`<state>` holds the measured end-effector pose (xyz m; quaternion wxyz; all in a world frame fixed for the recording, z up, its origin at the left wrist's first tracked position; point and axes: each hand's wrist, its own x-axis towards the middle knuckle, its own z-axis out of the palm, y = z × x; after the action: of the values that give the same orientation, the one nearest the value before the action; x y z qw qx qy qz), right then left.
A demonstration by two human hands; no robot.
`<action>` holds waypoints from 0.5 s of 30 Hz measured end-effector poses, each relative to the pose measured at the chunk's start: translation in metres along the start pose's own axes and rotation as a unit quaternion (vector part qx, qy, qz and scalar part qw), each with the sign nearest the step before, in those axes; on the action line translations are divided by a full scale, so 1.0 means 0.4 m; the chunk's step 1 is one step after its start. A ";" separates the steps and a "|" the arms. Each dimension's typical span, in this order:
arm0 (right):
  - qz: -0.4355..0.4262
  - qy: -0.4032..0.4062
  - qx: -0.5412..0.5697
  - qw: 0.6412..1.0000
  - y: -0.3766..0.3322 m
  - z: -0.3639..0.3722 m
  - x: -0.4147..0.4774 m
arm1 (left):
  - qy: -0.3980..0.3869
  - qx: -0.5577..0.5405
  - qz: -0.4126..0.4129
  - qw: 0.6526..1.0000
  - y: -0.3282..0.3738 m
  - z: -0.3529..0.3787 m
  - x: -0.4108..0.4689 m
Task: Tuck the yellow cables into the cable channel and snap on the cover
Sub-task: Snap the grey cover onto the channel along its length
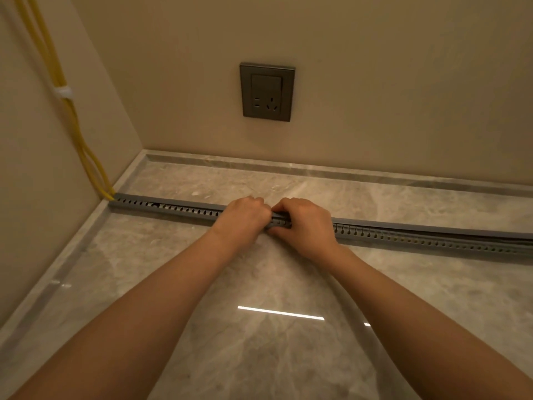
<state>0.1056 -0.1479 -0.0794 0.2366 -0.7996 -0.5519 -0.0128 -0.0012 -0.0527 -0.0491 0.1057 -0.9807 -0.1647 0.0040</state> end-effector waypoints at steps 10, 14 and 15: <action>-0.030 -0.022 -0.065 0.997 0.048 -0.058 -0.033 | 0.011 -0.015 -0.009 1.000 -0.001 0.004 -0.003; -0.043 -0.038 -0.129 0.990 0.059 -0.084 -0.036 | 0.011 -0.022 -0.009 1.000 -0.006 0.007 -0.001; -0.045 -0.046 -0.141 0.988 0.057 -0.087 -0.033 | 0.011 -0.024 -0.008 1.000 -0.007 0.008 -0.001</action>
<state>0.1291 -0.1795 -0.0604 0.0944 -0.7992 -0.5901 -0.0642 -0.0024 -0.0495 -0.0517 0.0845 -0.9815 -0.1717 -0.0117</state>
